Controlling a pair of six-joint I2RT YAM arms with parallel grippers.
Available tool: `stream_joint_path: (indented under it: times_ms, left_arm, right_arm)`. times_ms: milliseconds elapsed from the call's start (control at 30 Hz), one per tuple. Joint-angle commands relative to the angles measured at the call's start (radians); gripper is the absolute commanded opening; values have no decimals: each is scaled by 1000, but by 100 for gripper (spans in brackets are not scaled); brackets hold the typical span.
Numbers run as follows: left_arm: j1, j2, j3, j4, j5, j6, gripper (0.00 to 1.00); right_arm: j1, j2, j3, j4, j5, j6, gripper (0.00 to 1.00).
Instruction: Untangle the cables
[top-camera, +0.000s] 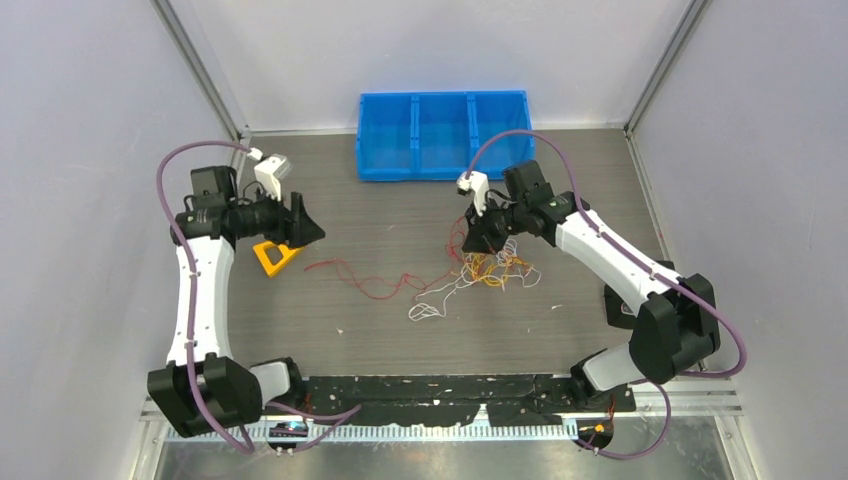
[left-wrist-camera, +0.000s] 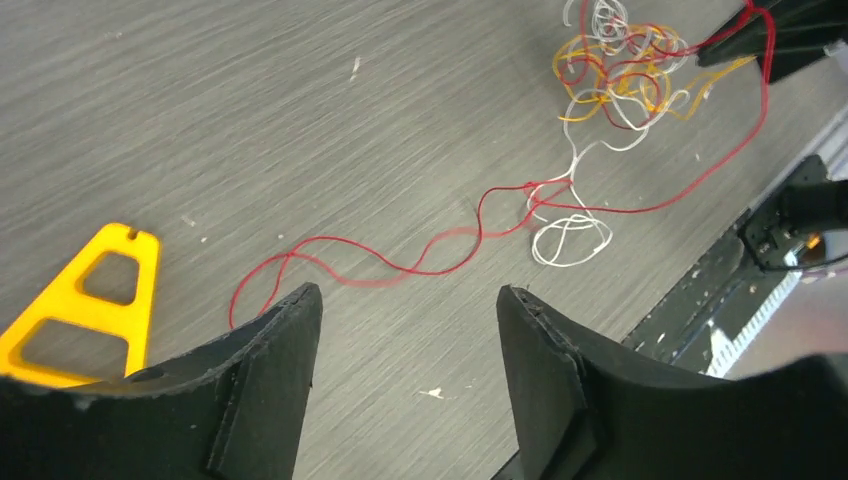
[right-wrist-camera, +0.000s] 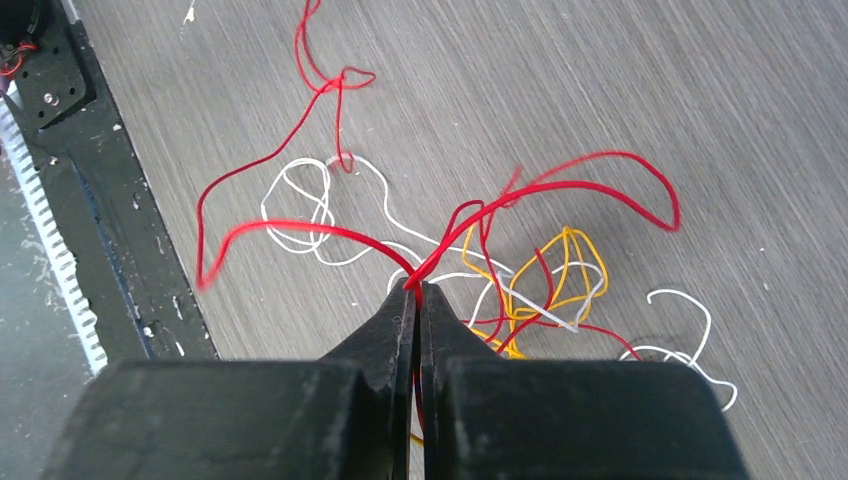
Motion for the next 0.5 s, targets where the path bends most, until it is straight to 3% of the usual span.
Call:
stream_joint_path:
  times_ms: [0,167,467]
  left_arm:
    - [-33,-59,-26,19,134,189,71]
    - [-234,-87,-96,102,34,316,73]
    - [-561,87,-203,199,-143,450,74]
  right_arm:
    - [10,-12,52,-22,-49,2,5]
    - [10,21,63,-65,9,-35,5]
    - [8,43,17,-69,39,-40,5]
